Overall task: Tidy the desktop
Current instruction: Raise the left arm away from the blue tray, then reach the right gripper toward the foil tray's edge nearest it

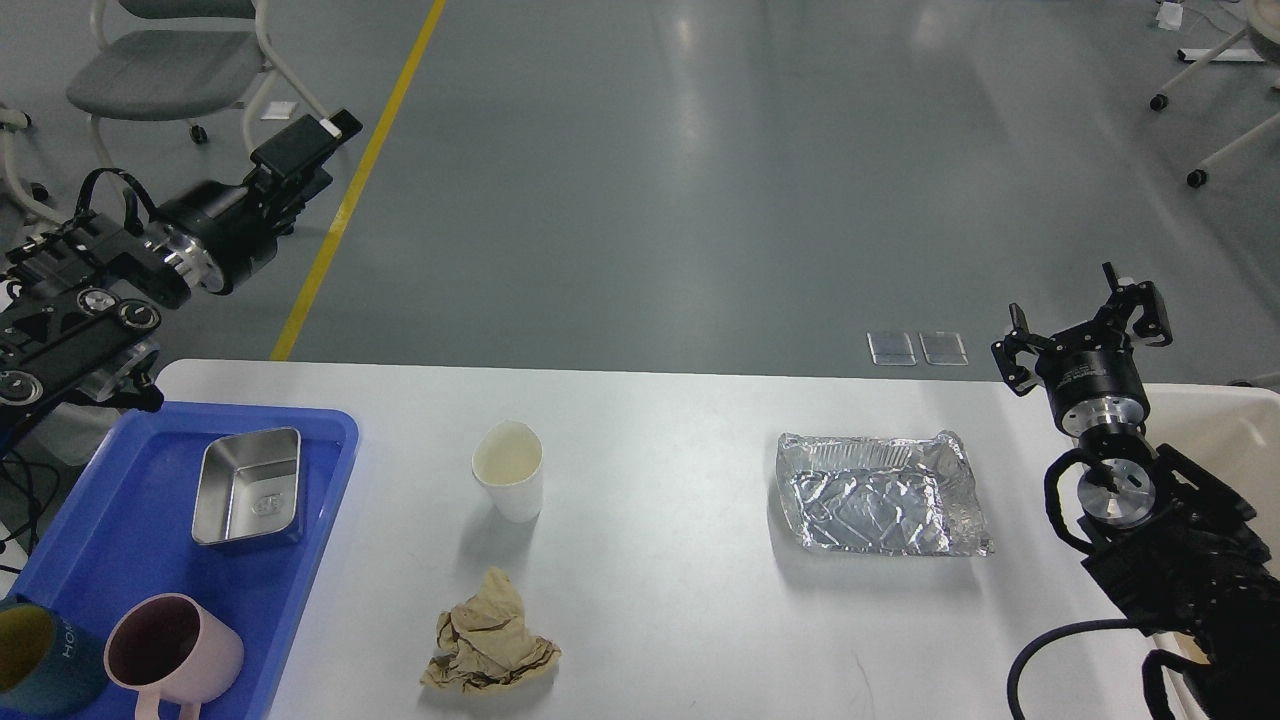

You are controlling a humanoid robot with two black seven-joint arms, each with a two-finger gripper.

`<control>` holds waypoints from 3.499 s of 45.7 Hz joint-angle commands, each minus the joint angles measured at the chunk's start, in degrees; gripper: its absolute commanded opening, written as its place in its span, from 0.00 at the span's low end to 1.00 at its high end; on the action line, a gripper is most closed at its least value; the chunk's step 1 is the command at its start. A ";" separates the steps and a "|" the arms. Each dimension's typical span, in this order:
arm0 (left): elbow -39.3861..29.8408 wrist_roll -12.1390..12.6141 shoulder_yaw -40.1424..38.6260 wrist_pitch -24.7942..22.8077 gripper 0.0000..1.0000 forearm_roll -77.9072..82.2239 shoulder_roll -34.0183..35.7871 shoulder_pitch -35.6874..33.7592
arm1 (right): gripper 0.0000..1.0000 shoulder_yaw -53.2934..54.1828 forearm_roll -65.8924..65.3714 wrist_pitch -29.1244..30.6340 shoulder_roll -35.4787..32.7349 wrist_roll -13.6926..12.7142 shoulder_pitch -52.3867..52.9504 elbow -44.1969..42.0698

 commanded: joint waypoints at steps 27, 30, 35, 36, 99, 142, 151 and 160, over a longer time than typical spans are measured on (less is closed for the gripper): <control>22.94 -5.28 -23.87 -23.17 0.96 -41.49 -23.78 6.70 | 1.00 0.71 0.26 0.70 -2.47 0.09 0.63 0.11; 23.65 -4.41 -26.51 -25.90 0.97 -41.57 -25.19 8.46 | 1.00 0.71 0.26 0.79 -3.43 0.09 0.54 0.11; 23.56 -2.39 -31.52 -27.05 0.97 -41.66 -25.98 11.28 | 1.00 0.62 0.17 1.05 -4.67 -0.09 0.46 0.29; 23.56 -1.86 -32.74 -27.23 0.97 -41.75 -26.07 11.63 | 1.00 0.62 0.17 1.14 -4.67 0.00 0.28 0.29; 23.29 4.21 -42.07 -30.48 0.97 -44.30 -32.57 15.94 | 1.00 -18.01 -42.17 11.95 -38.06 6.24 3.27 40.71; 23.29 3.68 -41.19 -29.60 0.97 -44.04 -33.19 16.47 | 1.00 -23.81 -90.44 5.45 -61.89 7.12 2.13 66.12; 23.29 3.60 -41.11 -29.43 0.97 -44.04 -33.19 16.82 | 1.00 -29.34 -90.71 0.01 -53.89 6.59 2.21 63.75; 23.29 3.60 -41.11 -29.43 0.97 -44.04 -33.28 16.90 | 1.00 -35.85 -90.62 -4.39 -44.49 6.50 2.65 57.16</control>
